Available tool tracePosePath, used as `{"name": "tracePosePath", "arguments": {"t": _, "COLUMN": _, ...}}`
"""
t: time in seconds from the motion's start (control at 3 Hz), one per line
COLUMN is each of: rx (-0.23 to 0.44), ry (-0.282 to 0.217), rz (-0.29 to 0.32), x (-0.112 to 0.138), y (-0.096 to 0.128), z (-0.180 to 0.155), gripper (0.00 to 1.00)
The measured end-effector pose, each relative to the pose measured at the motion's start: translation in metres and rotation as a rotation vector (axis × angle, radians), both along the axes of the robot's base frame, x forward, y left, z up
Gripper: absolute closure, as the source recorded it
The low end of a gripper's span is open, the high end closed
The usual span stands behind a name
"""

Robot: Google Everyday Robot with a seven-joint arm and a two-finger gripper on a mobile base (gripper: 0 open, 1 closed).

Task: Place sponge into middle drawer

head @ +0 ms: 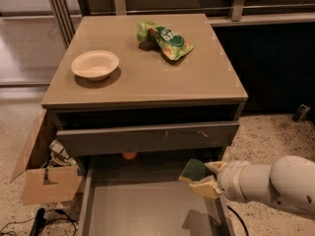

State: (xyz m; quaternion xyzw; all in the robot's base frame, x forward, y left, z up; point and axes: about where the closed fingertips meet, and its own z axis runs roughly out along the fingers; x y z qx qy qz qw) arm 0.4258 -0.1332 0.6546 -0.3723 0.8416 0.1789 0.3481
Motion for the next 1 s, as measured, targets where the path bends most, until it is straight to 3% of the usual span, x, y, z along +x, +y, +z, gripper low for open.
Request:
{"name": "tracePosePath", "arguments": {"t": 0.33, "rx": 0.003, "ry": 0.026, "rz": 0.019, "x": -0.001, "y": 0.015, "z": -0.018, "gripper": 1.00}}
{"name": "tracePosePath", "arguments": {"t": 1.0, "rx": 0.006, "ry": 0.139, "rz": 0.006, "x": 0.022, "y": 0.061, "z": -0.109, "gripper": 1.00}}
